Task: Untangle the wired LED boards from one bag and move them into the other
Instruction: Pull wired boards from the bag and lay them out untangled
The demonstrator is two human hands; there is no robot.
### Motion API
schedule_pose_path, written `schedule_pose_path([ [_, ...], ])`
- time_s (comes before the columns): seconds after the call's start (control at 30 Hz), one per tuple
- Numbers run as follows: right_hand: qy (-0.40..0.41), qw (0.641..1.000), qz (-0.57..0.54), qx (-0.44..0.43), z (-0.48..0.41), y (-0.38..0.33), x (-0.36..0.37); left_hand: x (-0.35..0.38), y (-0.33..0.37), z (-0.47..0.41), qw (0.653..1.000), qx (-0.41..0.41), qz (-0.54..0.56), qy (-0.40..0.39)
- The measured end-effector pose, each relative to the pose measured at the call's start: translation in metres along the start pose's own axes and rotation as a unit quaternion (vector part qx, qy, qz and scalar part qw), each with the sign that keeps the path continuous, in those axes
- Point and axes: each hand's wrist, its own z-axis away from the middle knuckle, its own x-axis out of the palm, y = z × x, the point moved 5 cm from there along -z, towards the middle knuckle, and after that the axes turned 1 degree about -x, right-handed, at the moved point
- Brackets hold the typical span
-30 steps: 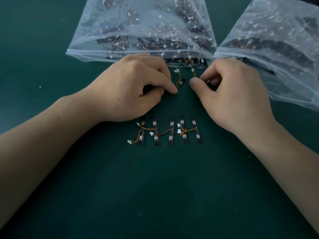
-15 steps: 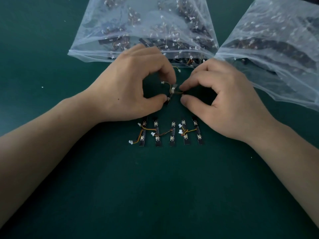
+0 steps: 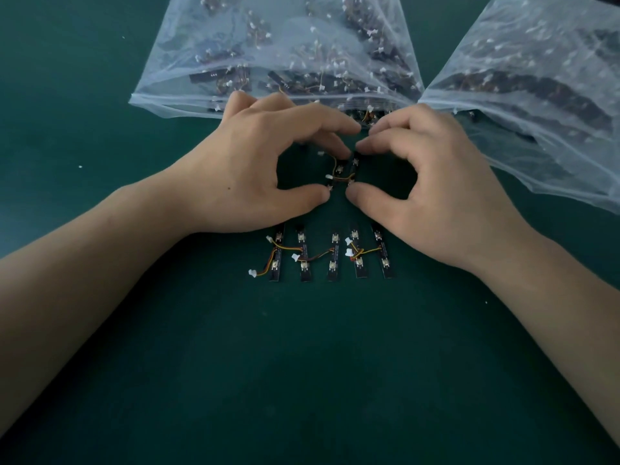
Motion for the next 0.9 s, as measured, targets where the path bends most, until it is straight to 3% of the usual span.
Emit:
schedule_pose_path([
  [0.27, -0.013, 0.999, 0.020, -0.035, -0.006, -0.010, 0.004, -0.014, -0.012, 0.007, 0.998, -0.016, -0.055, 0.031],
  [0.57, -0.078, 0.993, 0.004, -0.094, -0.025, -0.015, 0.007, -0.018, -0.022, 0.021, 0.999, -0.009, -0.029, 0.030],
  [0.9, -0.041, 0.992, -0.035, -0.117, -0.025, -0.010, 0.008, -0.017, -0.017, 0.022, 0.999, 0.005, -0.044, 0.009],
])
